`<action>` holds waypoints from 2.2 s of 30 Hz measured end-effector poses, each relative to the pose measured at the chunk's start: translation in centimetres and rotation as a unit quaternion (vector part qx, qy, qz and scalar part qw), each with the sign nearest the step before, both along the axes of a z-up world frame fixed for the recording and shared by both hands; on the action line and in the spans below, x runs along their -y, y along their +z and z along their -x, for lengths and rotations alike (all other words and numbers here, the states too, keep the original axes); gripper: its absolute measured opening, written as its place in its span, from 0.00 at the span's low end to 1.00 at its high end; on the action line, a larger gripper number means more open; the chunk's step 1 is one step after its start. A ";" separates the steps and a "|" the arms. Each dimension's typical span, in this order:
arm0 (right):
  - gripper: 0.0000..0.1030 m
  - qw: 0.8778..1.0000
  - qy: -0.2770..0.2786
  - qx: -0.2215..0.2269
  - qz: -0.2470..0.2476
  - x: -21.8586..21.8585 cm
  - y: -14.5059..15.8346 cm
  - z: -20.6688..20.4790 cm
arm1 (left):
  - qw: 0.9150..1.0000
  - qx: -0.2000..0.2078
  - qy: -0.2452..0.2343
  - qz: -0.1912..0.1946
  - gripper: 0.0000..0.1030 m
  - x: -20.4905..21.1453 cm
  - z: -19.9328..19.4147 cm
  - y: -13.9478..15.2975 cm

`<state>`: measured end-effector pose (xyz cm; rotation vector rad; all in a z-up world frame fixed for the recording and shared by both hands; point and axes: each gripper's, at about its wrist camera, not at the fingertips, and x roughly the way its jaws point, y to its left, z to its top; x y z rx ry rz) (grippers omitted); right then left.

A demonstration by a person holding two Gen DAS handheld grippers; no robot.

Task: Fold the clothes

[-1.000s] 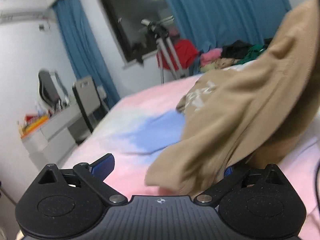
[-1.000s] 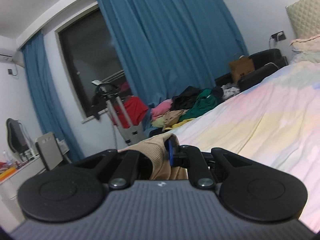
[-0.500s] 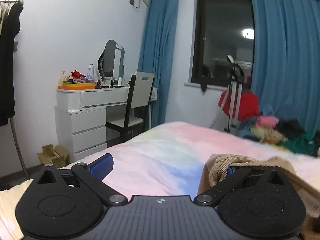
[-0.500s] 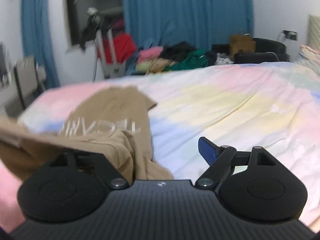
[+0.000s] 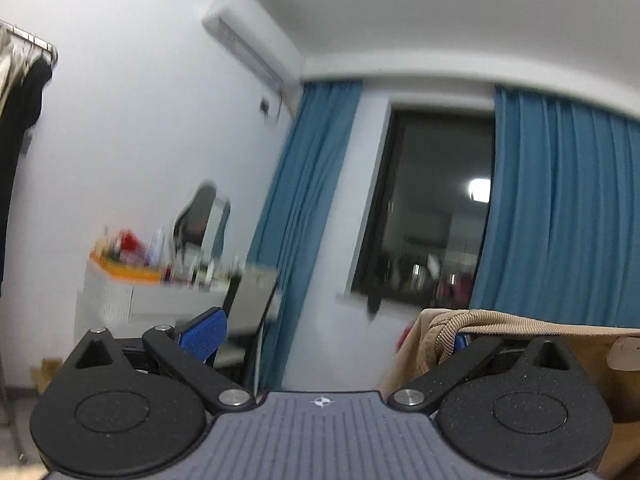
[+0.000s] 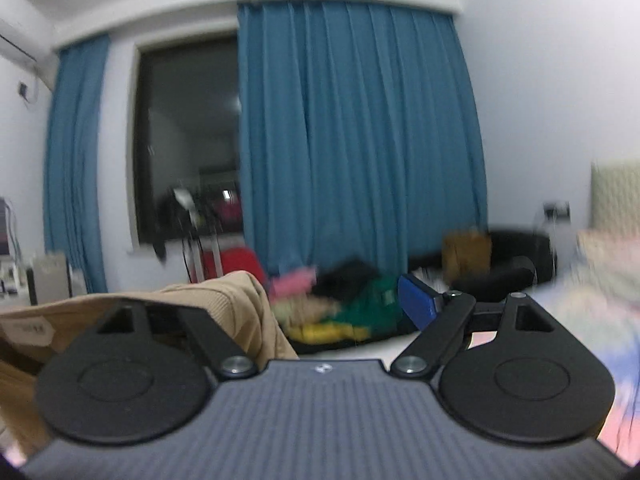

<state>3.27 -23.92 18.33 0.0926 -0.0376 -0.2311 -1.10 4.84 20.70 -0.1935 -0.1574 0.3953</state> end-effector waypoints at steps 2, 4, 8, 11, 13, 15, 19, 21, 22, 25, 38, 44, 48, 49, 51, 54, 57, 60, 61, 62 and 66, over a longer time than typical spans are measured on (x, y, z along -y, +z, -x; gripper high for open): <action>0.80 0.999 0.006 0.029 0.014 -0.2 4.0 1.3 | 0.999 0.038 0.004 -0.015 1.00 -0.3 0.9 4.4; 0.80 0.998 0.015 0.051 0.013 -0.1 7.4 2.9 | 0.997 0.072 0.000 -0.028 1.00 -0.7 2.2 8.5; 0.80 0.995 0.034 0.095 0.019 -0.1 13.4 6.6 | 0.992 0.115 -0.007 -0.046 1.00 -1.2 5.5 15.4; 0.80 0.991 0.040 0.126 0.033 -0.6 17.1 9.3 | 0.989 0.138 -0.011 -0.057 1.00 -1.5 8.1 19.5; 0.80 0.989 0.045 0.135 0.037 -0.7 19.1 10.5 | 0.988 0.142 -0.016 -0.064 1.00 -1.7 9.3 21.6; 0.80 0.988 0.050 0.140 0.039 -0.7 21.1 11.6 | 0.986 0.144 -0.022 -0.074 1.00 -1.7 10.3 23.3; 0.80 0.989 0.051 0.130 0.055 -0.6 22.9 12.1 | 0.986 0.132 -0.041 -0.094 1.00 -1.4 11.4 24.7; 0.80 0.990 0.060 0.117 0.050 -0.6 22.9 11.8 | 0.988 0.114 -0.052 -0.095 1.00 -1.6 10.5 24.3; 0.80 0.991 0.062 0.109 0.048 -0.5 22.4 11.0 | 0.988 0.105 -0.057 -0.095 1.00 -1.7 9.7 23.8; 0.80 0.994 0.060 0.081 0.048 -0.6 19.8 6.6 | 0.991 0.073 -0.068 -0.093 1.00 -1.7 6.7 21.8; 0.80 0.997 0.048 -0.042 0.050 -0.6 8.4 -12.3 | 0.990 -0.059 -0.045 -0.121 1.00 -1.7 -19.4 8.6; 0.80 0.990 0.023 -0.123 0.070 -0.5 -0.6 -27.2 | 0.982 -0.142 -0.041 -0.114 1.00 -0.5 -35.0 -3.1; 0.80 0.984 0.031 -0.171 0.045 0.5 -8.5 -35.9 | 0.970 -0.205 -0.043 -0.125 1.00 0.1 -43.6 -13.1; 0.80 0.982 0.034 -0.184 0.036 0.8 -10.7 -37.6 | 0.966 -0.221 -0.045 -0.128 1.00 0.2 -45.6 -15.7; 0.80 0.976 0.040 -0.212 0.024 1.2 -14.9 -40.8 | 0.957 -0.252 -0.048 -0.135 1.00 0.4 -48.8 -20.4; 0.80 0.963 0.050 -0.265 0.027 1.4 -20.3 -45.2 | 0.943 -0.299 -0.054 -0.139 1.00 0.6 -52.6 -26.5; 0.80 0.938 0.069 -0.337 0.041 1.0 -24.1 -48.7 | 0.925 -0.346 -0.069 -0.138 1.00 1.2 -54.6 -31.2; 0.80 0.900 0.121 -0.412 0.071 0.2 -25.7 -50.8 | 0.896 -0.408 -0.087 -0.153 1.00 2.0 -56.5 -33.1; 0.80 0.884 0.141 -0.436 0.094 -0.5 -25.8 -51.1 | 0.883 -0.430 -0.095 -0.160 0.99 2.3 -57.1 -33.4; 0.80 0.869 0.157 -0.453 0.120 -1.2 -25.8 -51.4 | 0.869 -0.452 -0.105 -0.172 0.99 2.5 -57.6 -33.6; 0.80 0.851 0.203 -0.453 0.168 -3.9 -23.7 -50.7 | 0.832 -0.496 -0.161 -0.188 0.99 2.6 -57.5 -31.6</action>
